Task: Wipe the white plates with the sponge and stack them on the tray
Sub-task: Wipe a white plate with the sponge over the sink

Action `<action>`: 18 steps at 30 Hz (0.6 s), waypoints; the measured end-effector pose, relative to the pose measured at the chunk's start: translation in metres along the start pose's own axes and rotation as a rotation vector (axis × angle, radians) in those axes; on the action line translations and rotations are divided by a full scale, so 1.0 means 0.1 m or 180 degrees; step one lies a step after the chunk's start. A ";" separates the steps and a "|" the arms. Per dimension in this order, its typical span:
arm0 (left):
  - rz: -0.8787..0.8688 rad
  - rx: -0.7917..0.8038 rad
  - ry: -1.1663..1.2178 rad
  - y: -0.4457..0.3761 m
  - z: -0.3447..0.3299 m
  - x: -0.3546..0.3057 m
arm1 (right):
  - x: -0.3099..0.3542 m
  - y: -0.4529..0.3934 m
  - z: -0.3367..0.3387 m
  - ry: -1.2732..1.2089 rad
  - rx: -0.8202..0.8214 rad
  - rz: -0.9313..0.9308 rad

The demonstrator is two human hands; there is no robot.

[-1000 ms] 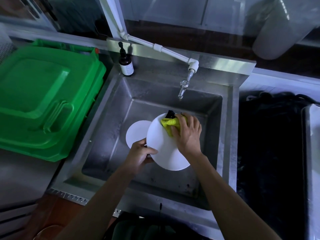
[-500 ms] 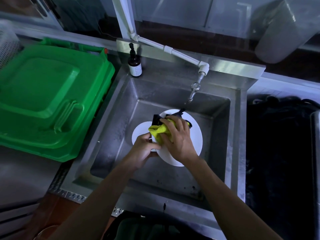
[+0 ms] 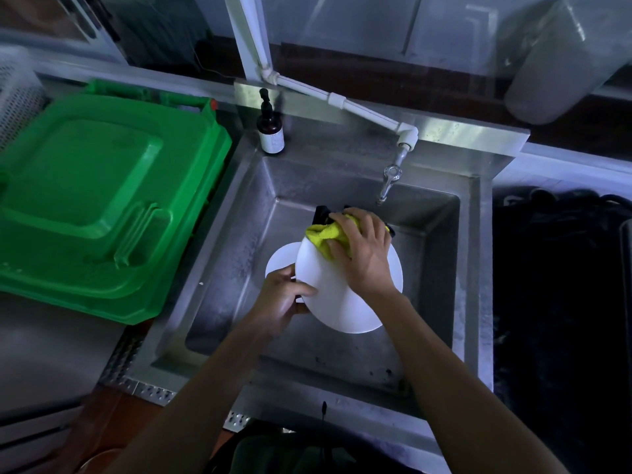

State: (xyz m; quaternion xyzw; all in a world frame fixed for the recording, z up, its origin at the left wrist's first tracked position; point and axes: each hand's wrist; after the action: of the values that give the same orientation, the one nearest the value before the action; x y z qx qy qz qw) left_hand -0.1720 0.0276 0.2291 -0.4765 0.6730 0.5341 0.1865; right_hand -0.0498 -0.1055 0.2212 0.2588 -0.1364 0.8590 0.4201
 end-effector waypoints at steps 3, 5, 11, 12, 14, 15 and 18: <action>-0.0054 -0.0078 0.0017 0.00 0.02 -0.02 | -0.09 -0.01 0.03 0.0043 -0.0092 -0.0175; -0.0108 -0.0158 0.0062 0.00 0.01 -0.04 | -0.15 0.01 0.04 -0.0001 -0.0111 -0.0320; -0.0308 -0.0251 0.0490 -0.09 -0.02 -0.05 | -0.27 0.16 0.05 -0.0138 0.0039 -0.0783; -0.0333 -0.0302 0.0569 -0.11 -0.03 -0.05 | -0.27 0.20 0.05 -0.0163 0.0076 -0.0833; -0.0349 -0.0485 0.0605 -0.15 -0.05 -0.05 | -0.27 0.29 0.04 -0.0214 0.0151 -0.0883; -0.0346 -0.0568 0.0614 -0.18 -0.06 -0.04 | -0.26 0.34 0.03 -0.0244 0.0186 -0.0901; -0.0305 -0.0732 0.0641 -0.24 -0.07 -0.01 | -0.20 0.46 -0.01 -0.0282 0.0266 -0.0949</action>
State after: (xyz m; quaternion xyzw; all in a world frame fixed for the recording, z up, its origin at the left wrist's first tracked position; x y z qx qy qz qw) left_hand -0.1498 0.0218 0.2193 -0.5774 0.5992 0.5477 0.0875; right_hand -0.0766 -0.1465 0.2077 0.3311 -0.0789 0.7798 0.5254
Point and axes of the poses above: each hand's wrist, its own y-axis away from the middle knuckle, its own z-axis out of the back of the hand, x = y × z, and after that the axes turned 13 degrees about x, right-handed
